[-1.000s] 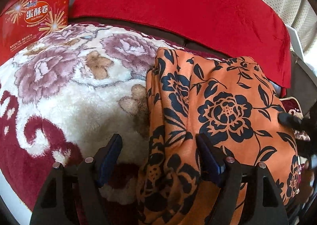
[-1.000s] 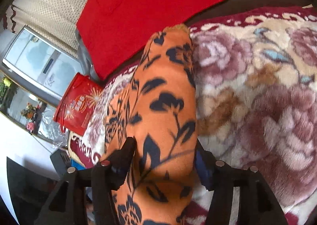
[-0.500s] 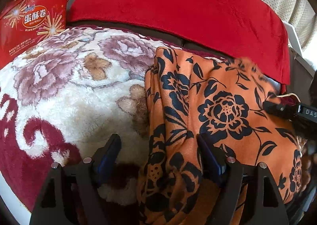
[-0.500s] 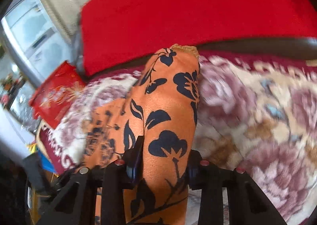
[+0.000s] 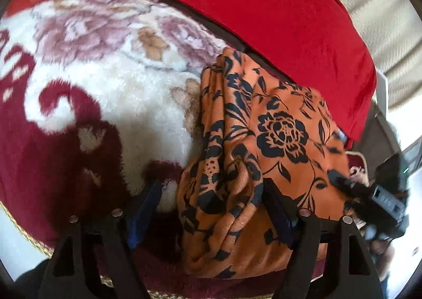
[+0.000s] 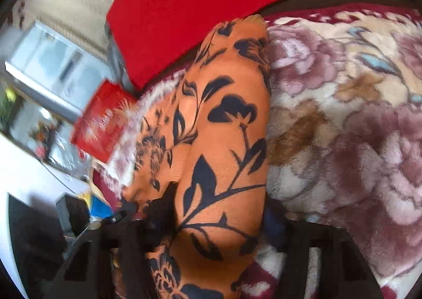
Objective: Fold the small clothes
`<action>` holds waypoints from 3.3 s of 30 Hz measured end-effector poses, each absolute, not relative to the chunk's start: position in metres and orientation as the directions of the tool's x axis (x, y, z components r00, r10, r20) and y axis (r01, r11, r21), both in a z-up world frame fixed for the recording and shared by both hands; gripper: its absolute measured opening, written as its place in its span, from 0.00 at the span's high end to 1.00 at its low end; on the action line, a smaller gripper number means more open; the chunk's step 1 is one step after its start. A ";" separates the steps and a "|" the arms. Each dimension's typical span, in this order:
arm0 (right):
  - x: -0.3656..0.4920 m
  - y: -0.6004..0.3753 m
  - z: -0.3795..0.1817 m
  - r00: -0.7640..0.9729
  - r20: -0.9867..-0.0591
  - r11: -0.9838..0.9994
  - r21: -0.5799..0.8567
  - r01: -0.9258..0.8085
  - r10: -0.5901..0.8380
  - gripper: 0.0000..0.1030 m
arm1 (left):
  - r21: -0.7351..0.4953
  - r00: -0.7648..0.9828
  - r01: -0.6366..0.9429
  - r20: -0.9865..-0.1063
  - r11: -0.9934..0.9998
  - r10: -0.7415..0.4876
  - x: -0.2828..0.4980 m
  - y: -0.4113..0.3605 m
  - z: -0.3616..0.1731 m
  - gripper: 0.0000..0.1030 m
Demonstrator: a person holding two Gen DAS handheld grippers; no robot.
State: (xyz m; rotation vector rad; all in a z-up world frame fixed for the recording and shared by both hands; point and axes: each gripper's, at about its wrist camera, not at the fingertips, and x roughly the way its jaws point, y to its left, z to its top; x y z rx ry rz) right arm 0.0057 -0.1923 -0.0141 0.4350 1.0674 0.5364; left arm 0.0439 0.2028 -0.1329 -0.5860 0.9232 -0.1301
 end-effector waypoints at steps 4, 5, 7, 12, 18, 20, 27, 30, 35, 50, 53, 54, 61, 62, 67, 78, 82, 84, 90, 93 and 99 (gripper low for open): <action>-0.006 -0.180 0.019 0.444 -0.709 0.837 0.473 -0.277 0.548 0.57 | -0.504 0.610 -0.135 -0.721 0.853 -0.329 0.047 0.196 -0.133 0.25; -0.010 -0.176 0.021 0.451 -0.718 0.848 0.442 -0.293 0.530 0.57 | -0.493 0.609 -0.133 -0.725 0.860 -0.322 0.047 0.193 -0.132 0.25; -0.009 -0.175 0.008 0.442 -0.748 0.869 0.412 -0.275 0.495 0.51 | -0.481 0.610 -0.128 -0.727 0.867 -0.314 0.048 0.190 -0.131 0.25; -0.002 -0.207 -0.009 0.409 -0.677 0.779 0.605 -0.162 0.612 0.31 | -0.455 0.612 -0.121 -0.734 0.883 -0.295 0.049 0.186 -0.132 0.24; 0.042 -0.223 -0.002 0.447 -0.644 0.745 0.662 -0.084 0.622 0.26 | -0.420 0.622 -0.100 -0.734 0.902 -0.273 0.046 0.175 -0.133 0.24; 0.061 -0.219 -0.004 0.439 -0.664 0.758 0.650 -0.060 0.604 0.27 | -0.413 0.625 -0.095 -0.733 0.906 -0.268 0.044 0.171 -0.133 0.24; 0.071 -0.191 0.012 0.499 -0.746 0.892 0.423 -0.157 0.441 0.62 | -0.398 0.630 -0.080 -0.731 0.914 -0.264 0.039 0.170 -0.132 0.24; 0.058 -0.195 0.010 0.500 -0.722 0.868 0.476 -0.143 0.478 0.33 | -0.399 0.631 -0.073 -0.728 0.914 -0.267 0.038 0.172 -0.131 0.24; 0.027 -0.203 0.013 0.454 -0.719 0.847 0.492 -0.201 0.526 0.27 | -0.398 0.633 -0.076 -0.727 0.914 -0.264 0.036 0.172 -0.130 0.24; -0.006 -0.173 0.063 0.497 -0.717 0.865 0.321 -0.387 0.488 0.61 | -0.489 0.708 -0.071 -0.639 0.869 -0.301 0.024 0.185 -0.104 0.24; 0.000 -0.211 0.056 0.519 -0.713 0.882 0.368 -0.295 0.472 0.60 | -0.513 0.700 -0.056 -0.632 0.857 -0.333 0.030 0.182 -0.098 0.22; 0.005 -0.226 0.038 0.487 -0.731 0.878 0.410 -0.246 0.478 0.58 | -0.524 0.691 -0.057 -0.635 0.850 -0.345 0.036 0.180 -0.099 0.22; 0.008 -0.278 -0.004 0.446 -0.631 0.745 0.652 -0.139 0.635 0.31 | -0.716 0.583 -0.133 -0.616 0.685 -0.530 0.085 0.183 -0.126 0.19; 0.011 -0.276 0.000 0.446 -0.633 0.751 0.642 -0.154 0.633 0.29 | -0.742 0.556 -0.143 -0.608 0.656 -0.566 0.091 0.181 -0.133 0.19; 0.036 -0.263 -0.018 0.349 -0.674 0.750 0.644 -0.154 0.651 0.34 | -0.739 0.484 -0.089 -0.618 0.668 -0.620 0.097 0.162 -0.139 0.73; 0.036 -0.257 0.098 0.538 -0.637 0.833 0.407 -0.374 0.552 0.61 | -0.665 0.609 0.179 -0.504 0.725 -0.613 0.129 0.107 -0.032 0.76; 0.047 -0.308 0.102 0.602 -0.578 0.825 0.485 -0.289 0.551 0.60 | -0.586 0.578 0.221 -0.565 0.779 -0.589 0.169 0.057 -0.031 0.74; 0.057 -0.333 0.079 0.592 -0.589 0.815 0.534 -0.225 0.550 0.53 | -0.534 0.522 0.170 -0.664 0.828 -0.535 0.186 0.033 -0.060 0.69; 0.050 -0.386 -0.002 0.546 -0.713 0.842 0.539 0.028 0.439 0.35 | -0.525 0.528 0.046 -0.709 0.850 -0.467 0.167 0.056 -0.087 0.28; 0.024 -0.385 0.013 0.594 -0.703 0.875 0.484 -0.005 0.392 0.34 | -0.505 0.565 0.061 -0.694 0.861 -0.446 0.145 0.060 -0.075 0.28; -0.018 -0.349 0.063 0.697 -0.589 0.882 0.451 -0.137 0.409 0.22 | -0.407 0.540 0.066 -0.753 0.911 -0.376 0.131 0.047 -0.087 0.28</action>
